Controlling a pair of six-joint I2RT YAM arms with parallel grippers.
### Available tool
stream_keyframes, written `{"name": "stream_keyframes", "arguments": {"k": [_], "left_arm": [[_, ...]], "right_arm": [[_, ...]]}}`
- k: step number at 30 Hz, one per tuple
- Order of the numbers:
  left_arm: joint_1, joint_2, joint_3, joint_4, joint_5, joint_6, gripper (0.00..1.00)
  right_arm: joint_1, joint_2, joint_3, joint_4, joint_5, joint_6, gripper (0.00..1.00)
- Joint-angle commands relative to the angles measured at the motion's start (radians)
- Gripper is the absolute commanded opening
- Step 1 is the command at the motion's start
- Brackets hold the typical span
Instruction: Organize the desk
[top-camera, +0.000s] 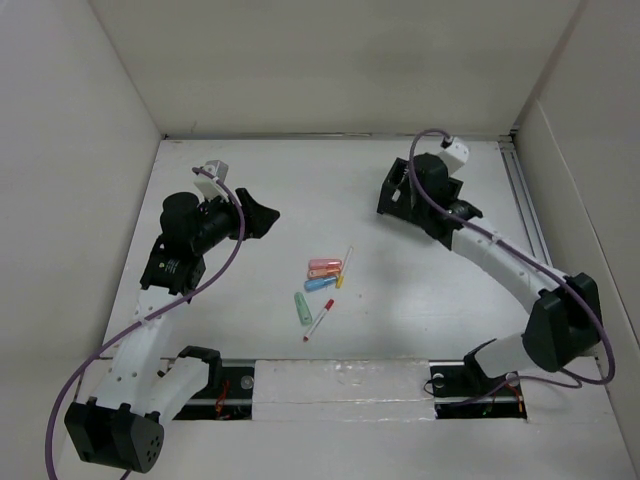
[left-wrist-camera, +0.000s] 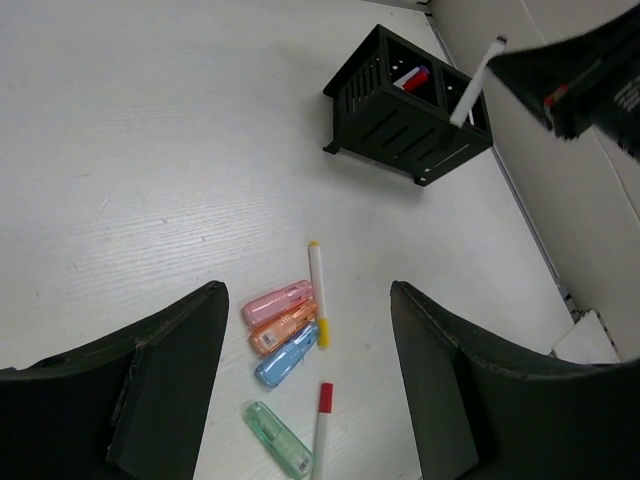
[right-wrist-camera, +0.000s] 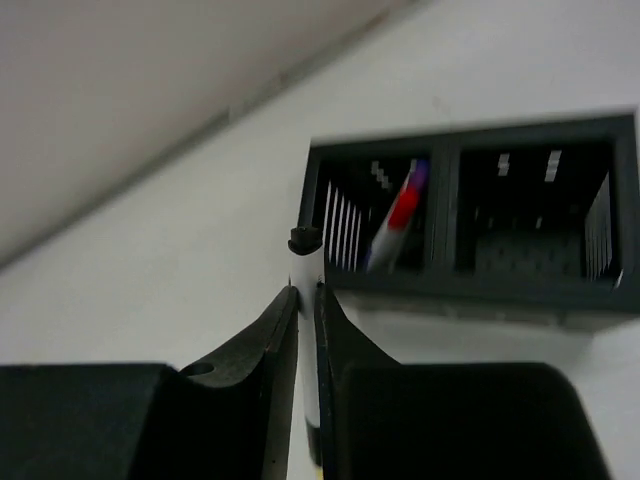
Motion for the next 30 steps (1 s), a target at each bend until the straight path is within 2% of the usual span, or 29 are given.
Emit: {"name": "stream_keyframes", "arguments": {"k": [1, 6, 10, 12, 18, 20, 22, 23, 26, 30], "left_arm": [[0.003, -0.024, 0.015, 0.064, 0.034, -0.006, 0.62], [0.003, -0.040, 0.014, 0.060, 0.028, -0.006, 0.62], [0.003, -0.049, 0.014, 0.057, 0.015, -0.003, 0.62], [0.003, -0.052, 0.015, 0.052, 0.012, -0.001, 0.62], [0.003, -0.041, 0.018, 0.053, 0.028, -0.001, 0.63], [0.003, -0.043, 0.015, 0.057, 0.028, -0.003, 0.63], [0.003, -0.040, 0.018, 0.050, 0.019, 0.000, 0.63], [0.003, -0.040, 0.015, 0.049, 0.020, 0.000, 0.63], [0.003, -0.046, 0.011, 0.050, 0.012, 0.000, 0.63], [0.003, -0.041, 0.011, 0.053, 0.025, -0.001, 0.63]], "right_arm": [[-0.084, 0.077, 0.113, 0.187, 0.099, -0.088, 0.00], [-0.207, 0.211, 0.268, 0.271, 0.123, -0.140, 0.00], [-0.207, 0.360, 0.383, 0.253, 0.178, -0.205, 0.00], [-0.207, 0.391, 0.385, 0.259, 0.179, -0.206, 0.00], [-0.176, 0.276, 0.250, 0.288, 0.111, -0.150, 0.00], [-0.115, 0.210, 0.193, 0.266, 0.057, -0.130, 0.00], [-0.058, 0.161, 0.150, 0.250, -0.003, -0.117, 0.04], [0.022, 0.153, 0.097, 0.216, -0.047, -0.078, 0.08], [0.089, 0.165, 0.043, 0.162, -0.136, -0.010, 0.13], [0.179, 0.199, -0.046, 0.073, -0.163, 0.065, 0.33]]}}
